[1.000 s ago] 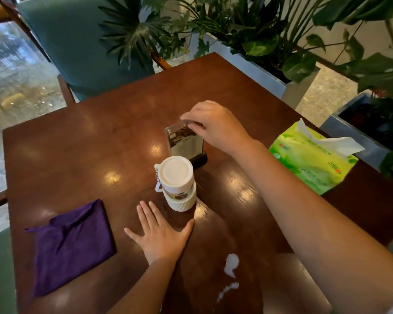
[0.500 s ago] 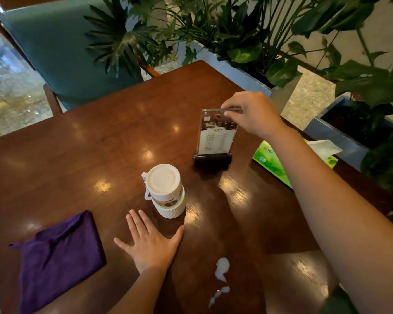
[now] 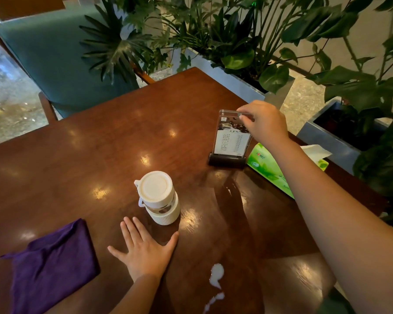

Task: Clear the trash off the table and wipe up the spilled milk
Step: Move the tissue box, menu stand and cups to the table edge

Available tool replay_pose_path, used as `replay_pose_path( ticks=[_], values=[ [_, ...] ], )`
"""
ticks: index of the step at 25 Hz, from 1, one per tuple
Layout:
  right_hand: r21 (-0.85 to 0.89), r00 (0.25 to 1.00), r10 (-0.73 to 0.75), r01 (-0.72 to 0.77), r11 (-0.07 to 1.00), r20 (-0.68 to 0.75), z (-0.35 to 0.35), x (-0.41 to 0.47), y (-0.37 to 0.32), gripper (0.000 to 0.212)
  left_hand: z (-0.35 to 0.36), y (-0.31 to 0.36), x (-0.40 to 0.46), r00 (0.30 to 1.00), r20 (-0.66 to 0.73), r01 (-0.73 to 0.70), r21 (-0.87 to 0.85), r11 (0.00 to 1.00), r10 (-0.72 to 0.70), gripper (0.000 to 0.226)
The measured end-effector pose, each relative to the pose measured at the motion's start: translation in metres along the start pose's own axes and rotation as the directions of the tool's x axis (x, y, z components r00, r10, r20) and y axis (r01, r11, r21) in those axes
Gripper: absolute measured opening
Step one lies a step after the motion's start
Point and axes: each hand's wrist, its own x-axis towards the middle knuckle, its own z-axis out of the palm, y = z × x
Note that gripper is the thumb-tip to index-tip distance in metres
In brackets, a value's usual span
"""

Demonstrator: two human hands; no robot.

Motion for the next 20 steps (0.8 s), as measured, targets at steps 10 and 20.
replay_pose_path(
  ticks=[10, 20],
  values=[
    [-0.138, 0.998, -0.008, 0.0, 0.99, -0.058, 0.005, -0.052, -0.034, 0.049, 0.003, -0.001, 0.002, 1.0, -0.021, -0.008, 0.021, 1.0, 0.008, 0.126],
    [0.197, 0.872, -0.388, 0.341, 0.919, 0.299, 0.068, -0.147, -0.163, 0.084, 0.002, -0.004, 0.002, 0.999, -0.024, -0.03, -0.002, 1.0, 0.03, 0.119]
  ],
)
